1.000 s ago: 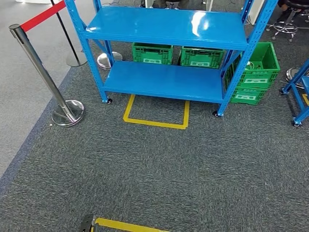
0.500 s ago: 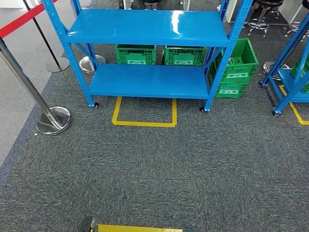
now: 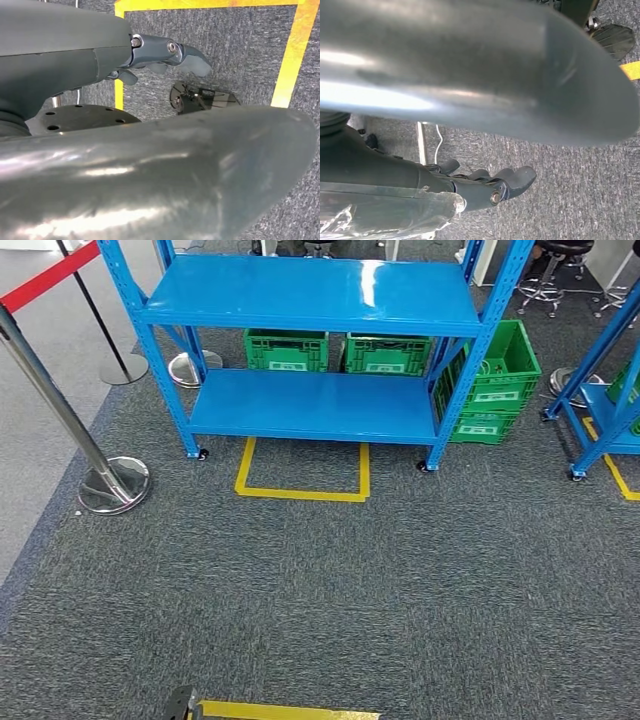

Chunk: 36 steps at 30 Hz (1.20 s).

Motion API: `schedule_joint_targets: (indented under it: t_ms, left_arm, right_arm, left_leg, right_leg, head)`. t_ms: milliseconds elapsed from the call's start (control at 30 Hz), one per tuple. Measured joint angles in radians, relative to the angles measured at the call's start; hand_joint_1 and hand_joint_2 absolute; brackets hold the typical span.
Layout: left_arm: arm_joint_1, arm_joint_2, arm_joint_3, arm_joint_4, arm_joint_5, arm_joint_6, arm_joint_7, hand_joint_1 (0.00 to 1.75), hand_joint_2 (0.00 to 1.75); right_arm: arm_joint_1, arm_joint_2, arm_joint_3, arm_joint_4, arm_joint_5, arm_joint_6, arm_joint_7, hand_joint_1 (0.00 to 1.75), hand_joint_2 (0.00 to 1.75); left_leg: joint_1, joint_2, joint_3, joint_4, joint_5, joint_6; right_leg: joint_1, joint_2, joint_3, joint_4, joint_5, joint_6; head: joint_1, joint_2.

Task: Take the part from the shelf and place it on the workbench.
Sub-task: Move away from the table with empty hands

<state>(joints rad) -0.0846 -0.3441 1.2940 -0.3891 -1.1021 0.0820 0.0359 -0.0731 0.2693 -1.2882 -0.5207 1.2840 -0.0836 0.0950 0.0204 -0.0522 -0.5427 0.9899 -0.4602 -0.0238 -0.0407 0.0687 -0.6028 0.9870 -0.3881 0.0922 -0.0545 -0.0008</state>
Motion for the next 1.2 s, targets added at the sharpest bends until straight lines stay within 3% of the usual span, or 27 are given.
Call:
schedule_joint_targets:
  t_ms: [300, 467, 533, 633, 667, 700, 733, 800, 867, 900, 967, 1033, 1133, 1167, 1200]
  left_arm:
    - [0.0, 0.002, 0.0, 0.0, 0.0, -0.009, -0.001, 0.0, 0.0]
    - [-0.001, 0.001, 0.0, 0.0, 0.0, -0.013, -0.001, 0.0, 0.0]
    - [0.0, 0.001, 0.0, 0.0, 0.0, -0.015, -0.001, 0.0, 0.0]
    - [0.003, 0.001, 0.0, 0.0, 0.0, -0.018, -0.002, 0.0, 0.0]
    - [0.003, 0.001, 0.0, 0.0, 0.0, -0.019, -0.002, 0.0, 0.0]
    - [0.004, 0.001, 0.0, 0.0, 0.0, -0.019, -0.002, 0.0, 0.0]
    - [0.004, 0.001, 0.0, 0.0, 0.0, -0.019, -0.002, 0.0, 0.0]
    - [0.004, 0.001, 0.0, 0.0, 0.0, -0.02, -0.002, 0.0, 0.0]
    - [0.004, 0.001, 0.0, 0.0, 0.0, -0.019, 0.0, 0.0, 0.0]
    - [0.005, 0.002, 0.0, 0.0, 0.0, -0.017, 0.001, 0.0, 0.0]
    - [0.005, 0.002, 0.0, 0.0, 0.0, -0.014, 0.004, 0.0, 0.0]
    - [0.004, 0.003, -0.001, 0.0, 0.0, -0.012, 0.005, 0.0, 0.0]
    - [0.004, 0.003, 0.0, 0.0, 0.0, -0.01, 0.005, 0.0, 0.0]
    - [0.005, 0.004, 0.0, 0.0, 0.0, -0.01, 0.005, 0.0, 0.0]
    - [0.005, 0.004, 0.0, 0.0, -0.001, -0.01, 0.005, 0.0, 0.0]
  right_arm:
    - [0.0, 0.0, 0.0, 0.003, 0.006, 0.013, 0.0, 0.0, 0.0]
    - [0.002, 0.0, 0.0, 0.005, 0.007, 0.013, 0.0, 0.0, 0.0]
    - [0.001, 0.0, 0.0, 0.006, 0.008, 0.013, 0.0, 0.0, 0.0]
    - [-0.002, 0.0, 0.001, 0.006, 0.009, 0.013, 0.0, 0.0, 0.0]
    - [-0.001, 0.0, 0.001, 0.007, 0.009, 0.013, 0.0, 0.0, 0.0]
    - [0.001, 0.0, 0.001, 0.007, 0.009, 0.013, 0.0, 0.0, 0.0]
    - [0.003, 0.0, 0.001, 0.007, 0.009, 0.013, 0.0, 0.0, 0.0]
    - [0.003, -0.002, 0.001, 0.008, 0.01, 0.013, 0.0, 0.0, 0.0]
    - [0.0, -0.002, 0.001, 0.01, 0.012, 0.013, 0.0, 0.0, 0.0]
    - [-0.001, -0.003, 0.002, 0.011, 0.013, 0.013, 0.001, 0.0, 0.0]
    - [0.0, -0.004, 0.002, 0.012, 0.016, 0.013, 0.003, 0.0, 0.0]
    - [0.001, -0.005, 0.003, 0.013, 0.018, 0.012, 0.003, 0.0, 0.0]
    - [0.001, -0.005, 0.006, 0.013, 0.019, 0.013, 0.003, 0.0, 0.0]
    - [0.002, -0.005, 0.006, 0.013, 0.019, 0.013, 0.003, 0.0, 0.0]
    - [0.003, -0.005, 0.007, 0.014, 0.019, 0.013, 0.002, 0.0, 0.0]
  left_leg:
    - [-0.005, 0.0, -0.003, 0.001, -0.002, 0.005]
    - [-0.011, 0.005, 0.001, -0.009, 0.004, 0.027]
    - [-0.009, 0.012, 0.008, -0.013, 0.003, 0.037]
    - [-0.014, 0.028, 0.014, -0.014, -0.004, 0.042]
    - [-0.015, 0.031, 0.018, -0.013, -0.007, 0.041]
    - [-0.015, 0.033, 0.023, -0.013, -0.011, 0.037]
    - [-0.015, 0.034, 0.03, -0.013, -0.015, 0.033]
    - [-0.013, 0.035, 0.047, -0.012, -0.027, 0.021]
    - [-0.013, 0.036, 0.057, -0.012, -0.038, 0.006]
    - [-0.013, 0.037, 0.06, -0.011, -0.041, -0.001]
    - [-0.011, 0.038, 0.06, -0.001, -0.04, -0.012]
    - [-0.009, 0.039, 0.026, 0.059, -0.044, -0.02]
    - [-0.009, 0.04, -0.098, 0.238, -0.113, -0.029]
    - [-0.009, 0.04, -0.132, 0.276, -0.129, -0.03]
    - [-0.009, 0.04, -0.15, 0.283, -0.124, -0.029]
  right_leg:
    - [-0.006, 0.0, -0.003, 0.002, 0.0, 0.004]
    - [-0.012, -0.005, -0.001, 0.004, 0.013, 0.023]
    - [-0.006, -0.029, -0.031, 0.063, -0.022, 0.018]
    - [0.003, -0.057, -0.128, 0.261, -0.116, 0.007]
    - [0.005, -0.058, -0.146, 0.299, -0.128, 0.005]
    - [0.006, -0.059, -0.144, 0.297, -0.12, 0.001]
    - [0.007, -0.06, -0.123, 0.258, -0.096, -0.001]
    - [0.009, -0.064, -0.051, 0.123, -0.044, -0.006]
    - [0.014, -0.067, -0.01, 0.049, -0.04, -0.019]
    - [0.018, -0.067, -0.007, 0.049, -0.05, -0.029]
    - [0.019, -0.065, 0.0, 0.05, -0.044, -0.045]
    - [0.018, -0.064, 0.01, 0.046, -0.05, -0.058]
    - [0.019, -0.062, 0.026, 0.043, -0.067, -0.072]
    - [0.02, -0.061, 0.033, 0.043, -0.074, -0.074]
    - [0.02, -0.059, 0.042, 0.043, -0.081, -0.074]
  head:
    - [0.0, 0.0]
    - [0.0, 0.0]
    - [0.006, 0.0]
    - [0.014, 0.0]
    - [0.014, 0.0]
    - [0.014, 0.0]
    - [0.014, 0.0]
    - [0.015, 0.0]
    - [0.016, 0.0]
    - [0.016, 0.0]
    - [0.013, 0.0]
    - [0.012, 0.0]
    - [0.01, 0.0]
    - [0.01, 0.0]
    - [0.01, 0.0]
